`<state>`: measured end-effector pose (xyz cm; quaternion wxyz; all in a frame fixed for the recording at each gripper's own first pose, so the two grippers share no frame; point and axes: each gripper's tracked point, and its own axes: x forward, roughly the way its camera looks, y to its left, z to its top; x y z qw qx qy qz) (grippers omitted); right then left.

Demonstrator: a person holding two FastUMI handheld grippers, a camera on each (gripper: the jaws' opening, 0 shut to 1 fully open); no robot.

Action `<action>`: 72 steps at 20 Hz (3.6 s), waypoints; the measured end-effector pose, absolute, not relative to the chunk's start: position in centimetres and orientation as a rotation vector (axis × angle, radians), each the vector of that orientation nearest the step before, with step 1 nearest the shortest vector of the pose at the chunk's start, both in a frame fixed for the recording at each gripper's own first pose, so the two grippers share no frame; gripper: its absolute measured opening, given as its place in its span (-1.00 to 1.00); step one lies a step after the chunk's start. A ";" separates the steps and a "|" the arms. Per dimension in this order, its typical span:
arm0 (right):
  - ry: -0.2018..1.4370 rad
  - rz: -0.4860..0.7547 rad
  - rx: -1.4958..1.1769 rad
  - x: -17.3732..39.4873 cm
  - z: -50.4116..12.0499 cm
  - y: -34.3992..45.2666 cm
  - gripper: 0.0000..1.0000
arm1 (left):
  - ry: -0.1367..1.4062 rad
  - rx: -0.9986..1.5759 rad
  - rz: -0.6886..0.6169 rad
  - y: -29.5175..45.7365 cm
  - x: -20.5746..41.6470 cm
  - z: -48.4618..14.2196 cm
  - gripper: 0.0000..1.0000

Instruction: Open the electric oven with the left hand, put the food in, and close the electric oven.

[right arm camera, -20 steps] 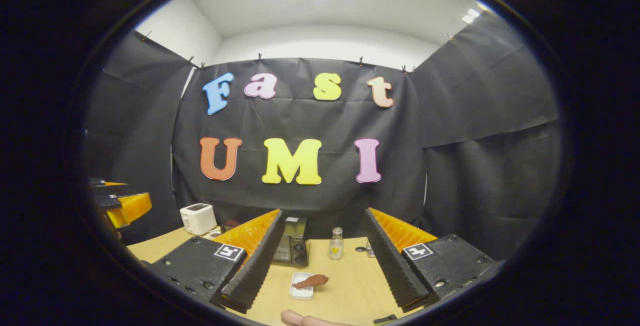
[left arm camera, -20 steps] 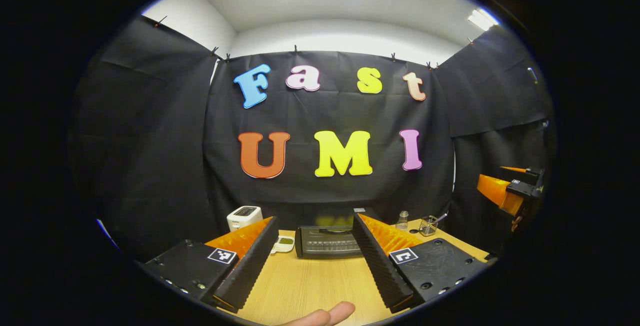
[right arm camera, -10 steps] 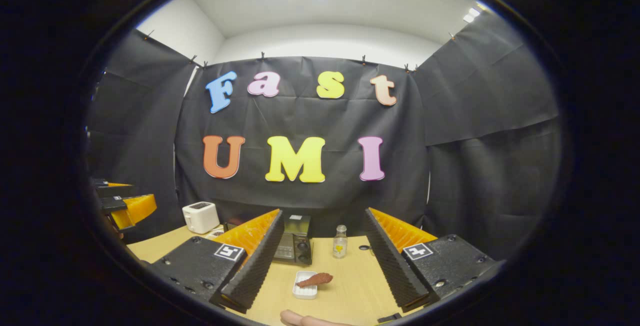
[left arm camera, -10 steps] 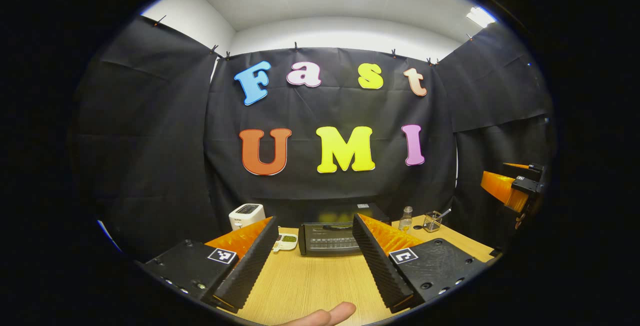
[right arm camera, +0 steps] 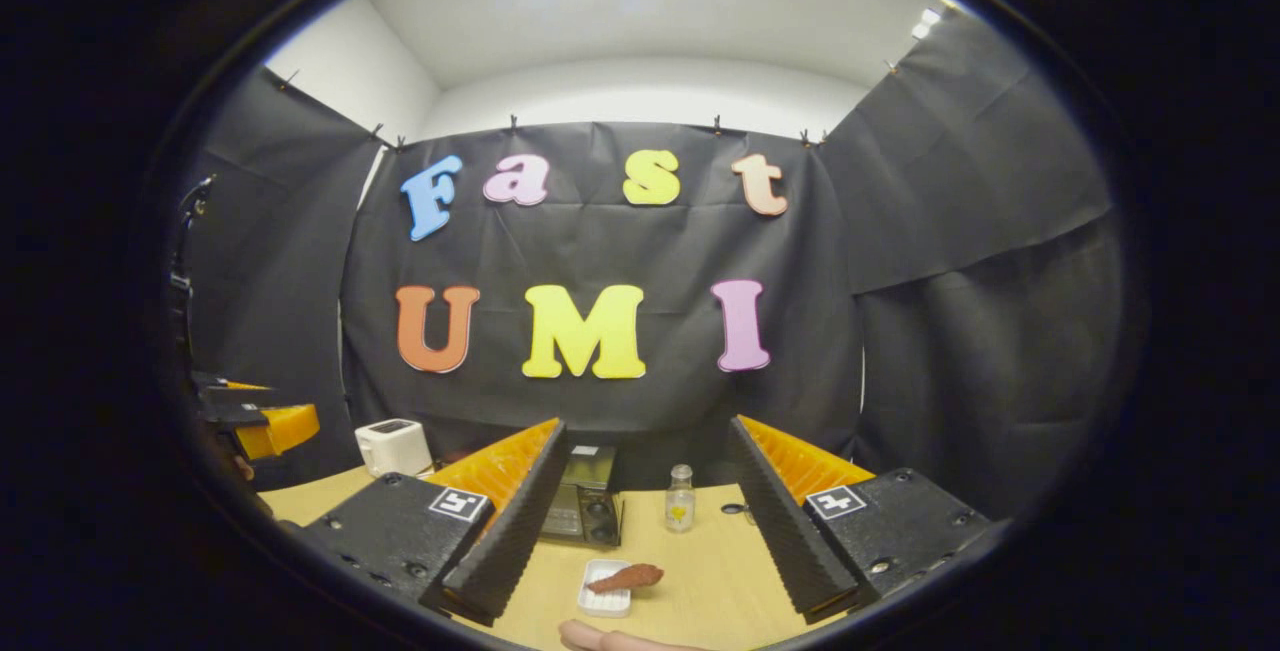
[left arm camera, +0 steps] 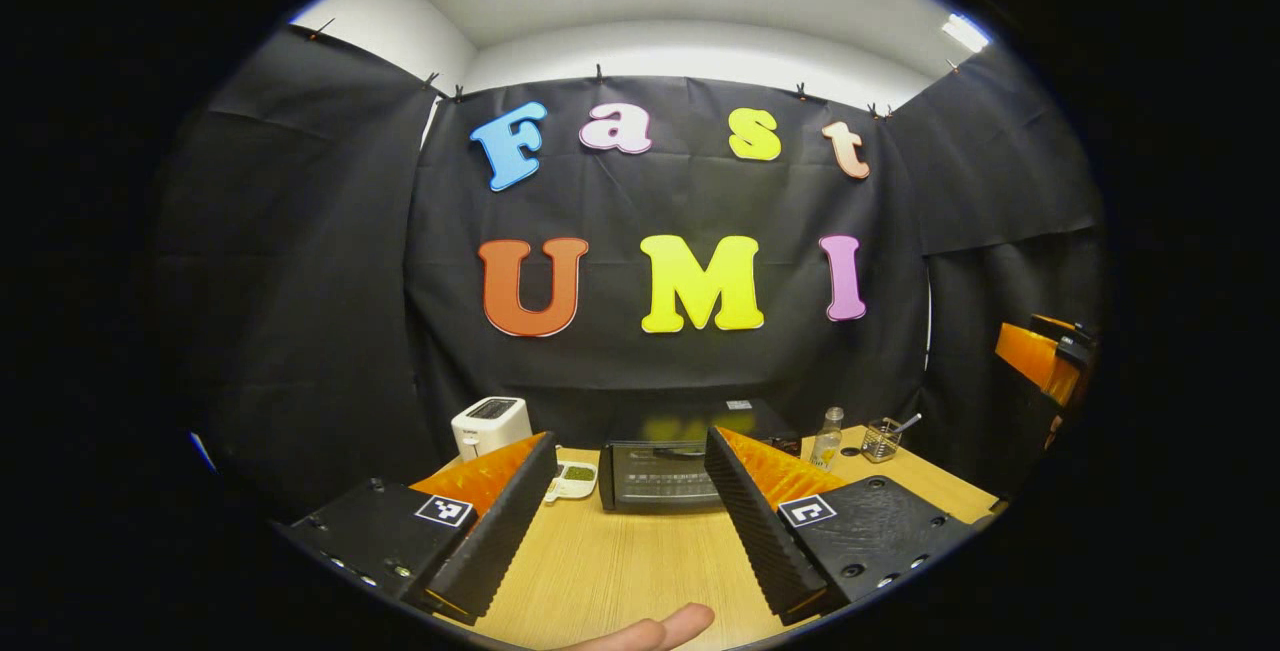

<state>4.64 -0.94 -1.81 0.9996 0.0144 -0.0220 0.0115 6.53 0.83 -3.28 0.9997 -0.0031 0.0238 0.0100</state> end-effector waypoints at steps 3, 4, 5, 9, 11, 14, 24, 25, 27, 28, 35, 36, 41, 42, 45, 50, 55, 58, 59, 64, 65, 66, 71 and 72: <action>-0.036 0.030 0.020 6.6 -2.3 -2.0 0.92 | 0.040 -0.019 -0.007 -0.8 9.8 -2.8 0.90; -0.032 0.029 0.018 7.2 -2.6 -2.5 0.92 | 0.045 -0.026 -0.016 -1.4 11.1 -3.0 0.90; -0.026 0.024 0.020 7.8 -2.9 -3.1 1.00 | 0.059 -0.036 -0.019 -1.9 12.5 -3.3 0.90; -0.005 -0.022 0.010 9.8 -3.7 -7.1 1.00 | 0.172 -0.030 -0.029 -4.2 18.9 -7.1 0.91; 0.005 -0.050 0.005 10.2 -4.3 -9.0 1.00 | 0.230 -0.031 -0.038 -5.5 22.0 -9.2 0.91; 0.016 -0.088 -0.002 10.5 -5.4 -12.1 1.00 | 0.325 -0.056 -0.057 -7.6 25.4 -12.6 0.91; 0.090 -0.145 0.042 11.7 -9.7 -18.9 1.00 | 0.478 -0.013 -0.041 -8.5 32.1 -19.5 0.91; 0.094 -0.149 0.044 11.8 -10.0 -19.0 1.00 | 0.490 -0.012 -0.036 -8.3 32.3 -19.9 0.91; 0.100 -0.150 0.048 12.0 -10.5 -19.6 1.00 | 0.530 -0.017 -0.038 -7.9 32.9 -21.7 0.91; 0.106 -0.146 0.049 12.0 -10.7 -19.6 1.00 | 0.543 -0.004 -0.013 -7.4 32.8 -22.2 0.69; 0.097 -0.155 0.025 11.1 -10.6 -20.0 1.00 | 0.528 -0.019 -0.032 -7.2 33.5 -22.4 0.90; 0.095 -0.155 0.024 10.9 -10.4 -20.0 1.00 | 0.525 -0.020 -0.033 -7.2 33.1 -22.3 0.90; 0.114 -0.149 0.024 10.4 -10.7 -19.7 1.00 | 0.520 -0.030 -0.061 -7.7 30.2 -22.4 0.89; 0.120 -0.147 0.023 10.3 -10.8 -19.6 0.93 | 0.529 -0.007 -0.067 -7.6 29.4 -22.8 0.91; 0.128 -0.143 0.020 10.1 -11.0 -19.3 1.00 | 0.530 0.031 -0.064 -7.6 27.2 -23.5 0.91; 0.135 -0.128 0.021 9.9 -10.9 -18.6 1.00 | 0.535 0.005 -0.086 -7.7 24.1 -25.0 0.91; 0.162 -0.128 0.024 9.9 -11.9 -18.5 1.00 | 0.515 0.014 -0.086 -7.6 21.4 -27.2 0.92; 0.188 -0.115 0.038 10.0 -12.8 -18.1 1.00 | 0.527 0.006 -0.085 -7.7 20.1 -28.4 0.92; 0.195 -0.109 0.043 9.9 -13.0 -17.9 1.00 | 0.529 0.008 -0.086 -7.6 19.8 -28.8 0.92; 0.247 -0.080 0.019 10.6 -15.1 -17.2 1.00 | 0.521 0.008 -0.085 -7.4 18.3 -31.0 0.94; 0.262 -0.080 0.012 10.8 -15.6 -17.2 1.00 | 0.532 0.011 -0.086 -7.4 17.9 -31.8 0.94; 0.275 -0.079 0.005 10.9 -16.1 -17.2 1.00 | 0.548 0.017 -0.087 -7.4 17.4 -32.6 0.94; 0.326 -0.094 -0.011 11.8 -17.9 -17.9 1.00 | 0.700 -0.082 -0.056 -5.6 15.9 -37.7 0.93; 0.337 -0.094 -0.008 12.0 -18.4 -17.9 1.00 | 0.693 -0.098 -0.051 -5.3 15.9 -37.6 0.94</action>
